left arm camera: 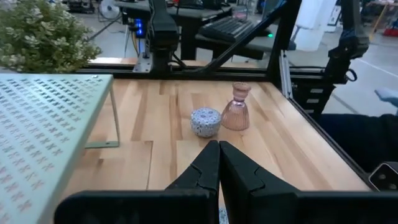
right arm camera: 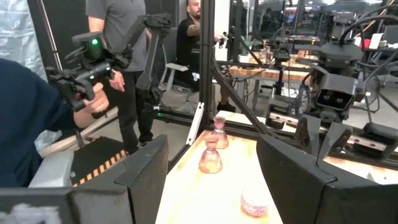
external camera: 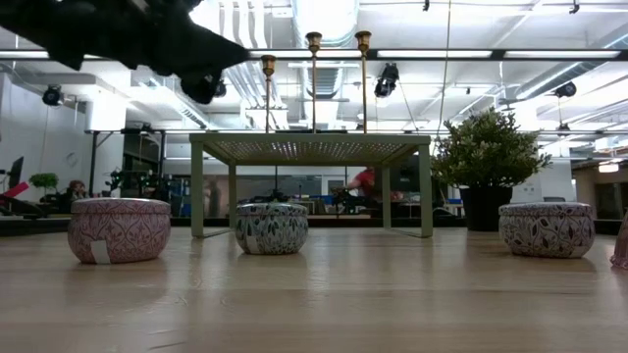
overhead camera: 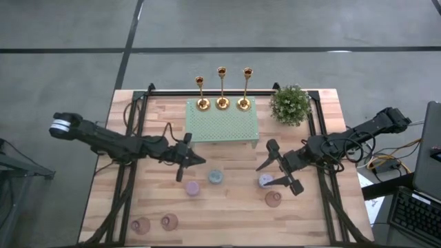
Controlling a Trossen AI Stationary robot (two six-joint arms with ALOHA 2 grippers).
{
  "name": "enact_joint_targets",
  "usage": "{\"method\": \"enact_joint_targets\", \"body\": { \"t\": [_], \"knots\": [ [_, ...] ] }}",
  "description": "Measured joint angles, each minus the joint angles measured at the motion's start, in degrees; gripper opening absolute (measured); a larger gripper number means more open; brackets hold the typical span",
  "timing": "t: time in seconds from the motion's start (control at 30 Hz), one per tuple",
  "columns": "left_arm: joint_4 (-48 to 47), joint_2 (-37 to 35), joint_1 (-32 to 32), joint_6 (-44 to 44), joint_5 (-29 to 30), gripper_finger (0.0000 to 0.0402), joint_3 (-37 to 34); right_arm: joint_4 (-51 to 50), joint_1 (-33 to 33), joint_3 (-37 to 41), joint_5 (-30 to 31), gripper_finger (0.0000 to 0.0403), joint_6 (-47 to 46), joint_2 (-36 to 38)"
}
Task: Pick & Place candle stick holders
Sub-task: Put the blue scented candle on the shelf
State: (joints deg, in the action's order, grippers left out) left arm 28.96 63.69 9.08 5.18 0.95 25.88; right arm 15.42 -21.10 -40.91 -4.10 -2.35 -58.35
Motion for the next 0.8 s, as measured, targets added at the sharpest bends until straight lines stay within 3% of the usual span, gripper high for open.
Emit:
{"method": "enact_joint_targets", "body": {
  "t": [0.4,0.63,0.8],
  "knots": [
    [1.7,17.9,-0.2,-2.8,2.2,0.001,14.2,0.3,0.0,0.2,0.0,0.0241,-1.1,0.0],
    [3.0,24.7,-2.5,-3.2,2.2,0.001,22.2,0.3,0.0,0.2,1.3,0.0242,-4.4,0.0],
    [2.5,26.8,-4.2,-0.6,2.2,0.001,23.9,0.3,0.0,0.2,1.3,0.0235,-5.2,0.0]
  ]
}}
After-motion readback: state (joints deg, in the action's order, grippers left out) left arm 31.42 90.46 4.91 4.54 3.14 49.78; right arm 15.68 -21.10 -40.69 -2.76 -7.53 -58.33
